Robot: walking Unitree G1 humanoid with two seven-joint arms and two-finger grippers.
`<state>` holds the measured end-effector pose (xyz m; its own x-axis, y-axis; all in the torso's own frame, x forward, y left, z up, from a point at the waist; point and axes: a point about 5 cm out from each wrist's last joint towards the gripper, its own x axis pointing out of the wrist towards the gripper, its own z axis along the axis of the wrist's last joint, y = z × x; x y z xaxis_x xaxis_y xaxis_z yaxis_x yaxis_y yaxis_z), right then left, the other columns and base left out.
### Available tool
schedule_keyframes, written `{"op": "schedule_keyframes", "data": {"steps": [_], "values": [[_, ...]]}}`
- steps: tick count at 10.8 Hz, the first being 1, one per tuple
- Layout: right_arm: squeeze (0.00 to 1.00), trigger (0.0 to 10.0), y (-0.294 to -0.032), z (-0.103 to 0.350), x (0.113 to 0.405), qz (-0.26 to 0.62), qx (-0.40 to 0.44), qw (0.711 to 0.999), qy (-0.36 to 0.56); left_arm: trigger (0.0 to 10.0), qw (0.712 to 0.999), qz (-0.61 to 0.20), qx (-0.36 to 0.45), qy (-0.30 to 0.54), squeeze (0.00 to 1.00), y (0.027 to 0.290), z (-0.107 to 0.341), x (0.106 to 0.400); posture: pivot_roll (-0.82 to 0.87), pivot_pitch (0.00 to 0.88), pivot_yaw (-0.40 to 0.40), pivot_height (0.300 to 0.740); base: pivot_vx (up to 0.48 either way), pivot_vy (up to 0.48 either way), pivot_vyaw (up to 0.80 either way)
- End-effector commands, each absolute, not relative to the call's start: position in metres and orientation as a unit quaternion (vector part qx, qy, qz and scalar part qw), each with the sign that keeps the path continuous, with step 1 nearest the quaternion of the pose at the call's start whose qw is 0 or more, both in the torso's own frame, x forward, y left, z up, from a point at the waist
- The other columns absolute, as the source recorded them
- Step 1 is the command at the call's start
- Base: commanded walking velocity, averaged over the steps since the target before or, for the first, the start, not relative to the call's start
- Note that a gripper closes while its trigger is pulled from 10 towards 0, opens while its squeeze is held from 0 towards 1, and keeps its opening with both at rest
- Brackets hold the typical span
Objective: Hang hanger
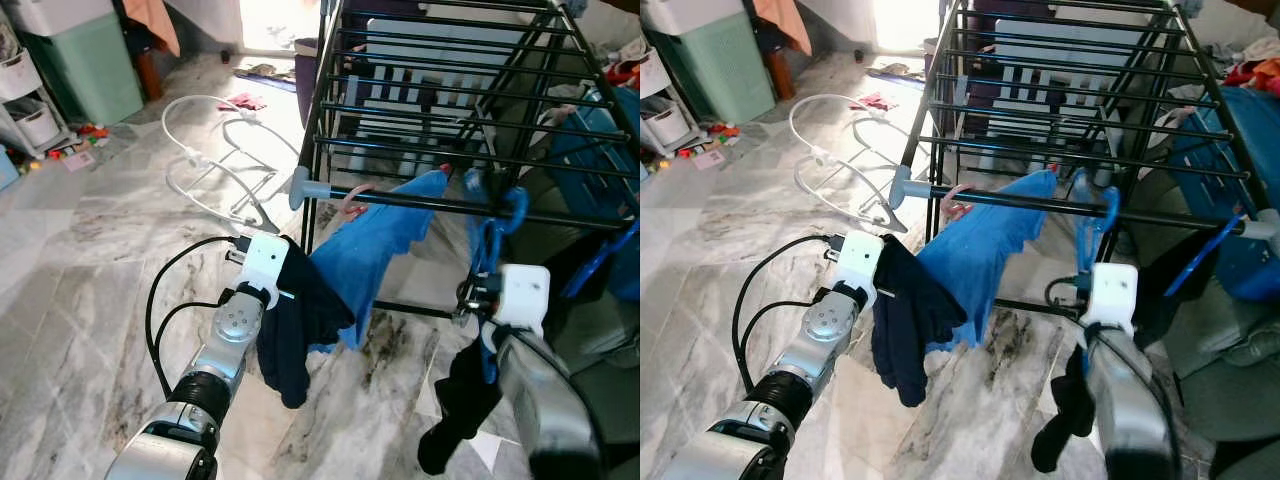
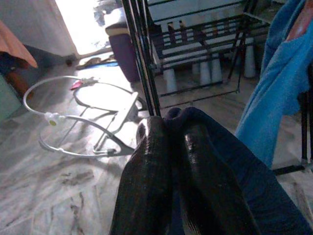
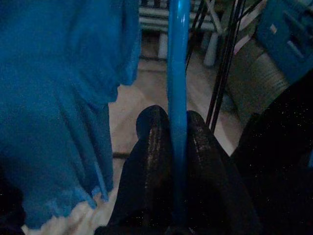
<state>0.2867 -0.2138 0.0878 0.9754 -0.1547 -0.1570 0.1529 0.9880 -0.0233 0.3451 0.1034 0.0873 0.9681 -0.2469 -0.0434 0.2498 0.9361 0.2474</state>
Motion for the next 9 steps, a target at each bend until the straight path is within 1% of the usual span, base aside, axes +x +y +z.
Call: {"op": "schedule_keyframes", "data": {"steps": [1, 2, 4, 6, 9], "values": [[0.00, 0.0, -0.215, 0.103, 0.288, -0.084, -0.007, 0.996, 0.038, 10.0, 0.983, -0.127, 0.131, -0.003, 0.00, 0.101, 0.089, 0.344, 0.11, 0.062, -0.054, 0.740, 0.000, 0.000, 0.00], [0.00, 0.0, -0.209, 0.098, 0.273, -0.091, -0.002, 0.996, 0.015, 10.0, 0.983, -0.133, 0.129, -0.001, 0.00, 0.096, 0.085, 0.340, 0.10, 0.060, -0.057, 0.740, 0.000, 0.000, 0.00], [0.00, 0.0, -0.202, 0.085, 0.257, -0.085, 0.008, 0.996, 0.030, 10.0, 0.982, -0.141, 0.127, -0.002, 0.00, 0.092, 0.084, 0.339, 0.10, 0.057, -0.058, 0.740, 0.000, 0.000, 0.00], [0.00, 0.0, -0.197, 0.075, 0.239, -0.078, 0.008, 0.996, 0.042, 10.0, 0.982, -0.137, 0.130, 0.000, 0.00, 0.093, 0.085, 0.340, 0.09, 0.061, -0.061, 0.740, 0.000, 0.000, 0.00], [0.00, 0.0, -0.194, 0.051, 0.202, -0.075, -0.011, 0.995, 0.072, 10.0, 0.979, -0.128, 0.160, -0.007, 0.00, 0.100, 0.081, 0.334, 0.09, 0.081, -0.073, 0.740, 0.000, 0.000, 0.00]]}}
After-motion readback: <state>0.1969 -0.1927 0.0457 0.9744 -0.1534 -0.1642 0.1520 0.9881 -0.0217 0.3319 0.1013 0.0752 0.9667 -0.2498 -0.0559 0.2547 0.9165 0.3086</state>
